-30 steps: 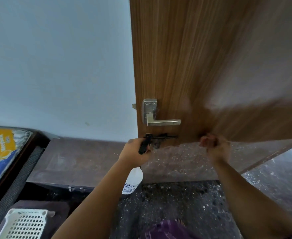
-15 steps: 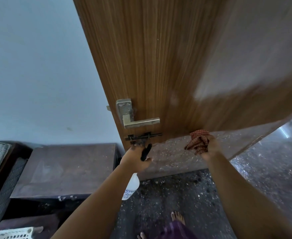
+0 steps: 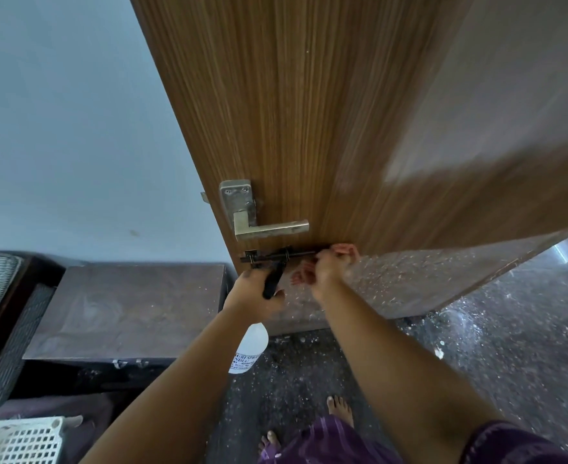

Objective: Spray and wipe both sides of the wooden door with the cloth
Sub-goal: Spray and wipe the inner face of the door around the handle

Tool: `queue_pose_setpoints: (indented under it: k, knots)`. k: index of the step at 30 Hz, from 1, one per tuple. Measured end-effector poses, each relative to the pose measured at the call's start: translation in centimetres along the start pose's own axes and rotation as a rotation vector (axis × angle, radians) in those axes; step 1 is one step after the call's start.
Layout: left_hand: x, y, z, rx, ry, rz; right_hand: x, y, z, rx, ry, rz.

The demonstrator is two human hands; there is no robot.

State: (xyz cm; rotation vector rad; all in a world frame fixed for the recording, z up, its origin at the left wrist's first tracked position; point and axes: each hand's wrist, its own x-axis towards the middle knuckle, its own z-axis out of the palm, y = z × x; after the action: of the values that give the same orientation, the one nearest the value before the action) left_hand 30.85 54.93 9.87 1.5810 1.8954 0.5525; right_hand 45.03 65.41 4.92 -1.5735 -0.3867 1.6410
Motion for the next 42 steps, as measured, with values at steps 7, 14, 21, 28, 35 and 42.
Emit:
queue_pose_setpoints:
  k: [7,14,21,28,35,42]
  knots:
    - [-0.7,-0.4,-0.7,-0.021,0.084,0.025,-1.6,1.2,0.8,-0.028,-0.324,0.083]
    - [-1.1,-0.7,-1.4,-0.022,0.079,0.038,5.5,-5.1,-9.0,0.123,0.141,-0.145]
    - [-0.7,0.5,-0.2,-0.053,0.05,0.066,2.0,1.8,0.7,0.057,-0.153,0.075]
    - [-1.3,0.1,-0.1,-0.036,0.021,0.12,4.1,-3.1,-5.8,-0.014,0.016,0.046]
    - [-2.5,0.6,1.1,-0.096,0.01,0.148,4.4,-10.9,-13.9,-0.035,0.077,-0.065]
    - [-2.5,2.3,4.0,-0.165,-0.069,0.106,0.6,-6.3,-12.6,0.173,0.068,0.029]
